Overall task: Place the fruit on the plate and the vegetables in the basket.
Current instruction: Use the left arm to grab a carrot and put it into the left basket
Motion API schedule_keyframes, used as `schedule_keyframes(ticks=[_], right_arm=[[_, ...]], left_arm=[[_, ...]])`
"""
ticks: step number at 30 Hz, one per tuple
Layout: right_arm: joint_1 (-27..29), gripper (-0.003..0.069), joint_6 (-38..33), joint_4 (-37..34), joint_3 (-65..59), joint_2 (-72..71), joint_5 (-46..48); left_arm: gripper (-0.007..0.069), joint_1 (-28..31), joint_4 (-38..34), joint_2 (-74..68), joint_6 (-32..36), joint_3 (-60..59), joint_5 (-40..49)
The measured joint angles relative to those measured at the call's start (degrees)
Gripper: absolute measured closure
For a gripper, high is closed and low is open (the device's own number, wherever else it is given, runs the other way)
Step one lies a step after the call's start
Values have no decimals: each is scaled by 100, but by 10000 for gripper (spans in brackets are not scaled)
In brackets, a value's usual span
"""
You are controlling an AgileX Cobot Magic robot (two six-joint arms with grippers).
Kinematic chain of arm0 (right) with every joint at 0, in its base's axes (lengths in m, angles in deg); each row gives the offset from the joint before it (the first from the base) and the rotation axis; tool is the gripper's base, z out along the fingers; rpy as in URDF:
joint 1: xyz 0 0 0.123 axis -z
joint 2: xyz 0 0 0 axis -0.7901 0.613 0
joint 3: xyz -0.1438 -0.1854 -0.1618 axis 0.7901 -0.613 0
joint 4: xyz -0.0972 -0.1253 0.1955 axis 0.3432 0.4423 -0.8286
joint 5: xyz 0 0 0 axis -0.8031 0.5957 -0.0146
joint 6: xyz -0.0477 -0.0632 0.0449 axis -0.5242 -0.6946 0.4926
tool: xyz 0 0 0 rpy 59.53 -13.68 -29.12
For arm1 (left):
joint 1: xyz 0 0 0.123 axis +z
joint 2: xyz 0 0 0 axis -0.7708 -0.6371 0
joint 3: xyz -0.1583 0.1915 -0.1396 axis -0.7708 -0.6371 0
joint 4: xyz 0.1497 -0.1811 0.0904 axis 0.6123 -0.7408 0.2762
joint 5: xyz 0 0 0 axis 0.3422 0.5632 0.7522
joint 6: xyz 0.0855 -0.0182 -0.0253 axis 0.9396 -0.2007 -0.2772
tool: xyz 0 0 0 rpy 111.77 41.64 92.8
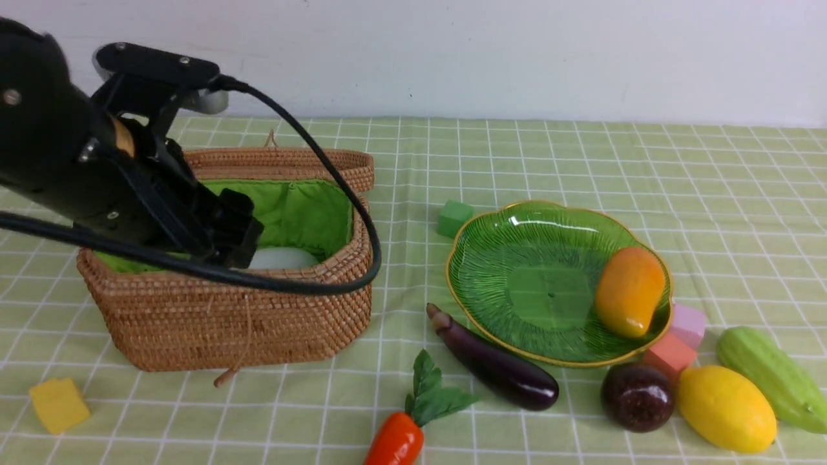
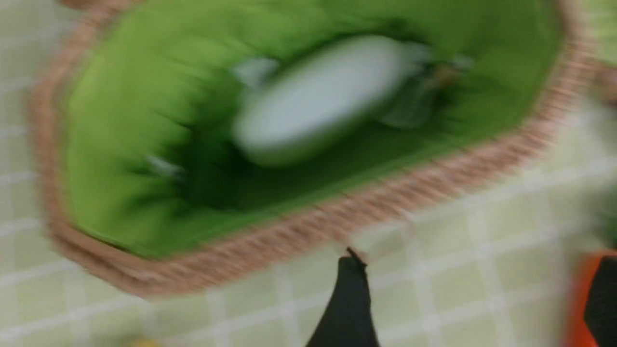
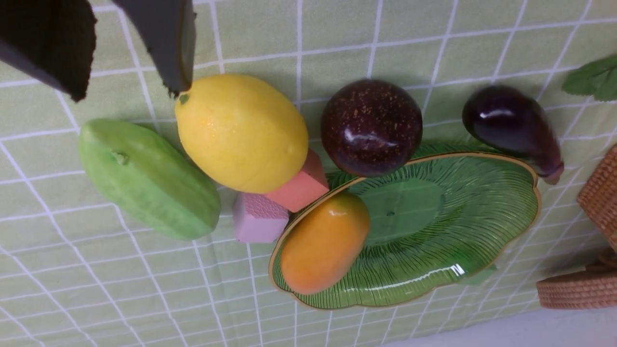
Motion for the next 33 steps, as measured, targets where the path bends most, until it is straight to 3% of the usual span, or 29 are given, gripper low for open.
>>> schedule_keyframes(ticks=[4, 9, 16, 20, 21, 25, 30, 33], right_arm=[[0, 417, 0, 0, 0, 0, -5], [0, 417, 3, 0, 0, 0, -5], [0, 417, 3, 0, 0, 0, -5], [0, 417, 3, 0, 0, 0, -5], [0, 417, 3, 11, 0, 0, -5], [0, 417, 3, 6, 0, 0, 1], [0, 417, 3, 0, 0, 0, 1], [0, 417, 3, 0, 0, 0, 1]], left_arm=[[76, 0, -1547, 116, 773, -57, 832], [81, -68, -2445, -243, 1327, -618, 937], [81, -967, -2250, -1103, 1044, -1005, 462], [81, -1718, -1665, -1611, 383, -1007, -304], [81, -1901, -1346, -1846, -58, -1007, -613], [81, -2067, -814, -2421, -823, -1007, -928], [105, -2086, -678, -2721, -841, -945, -894], [176, -2086, -616, -2727, -700, -929, -822]])
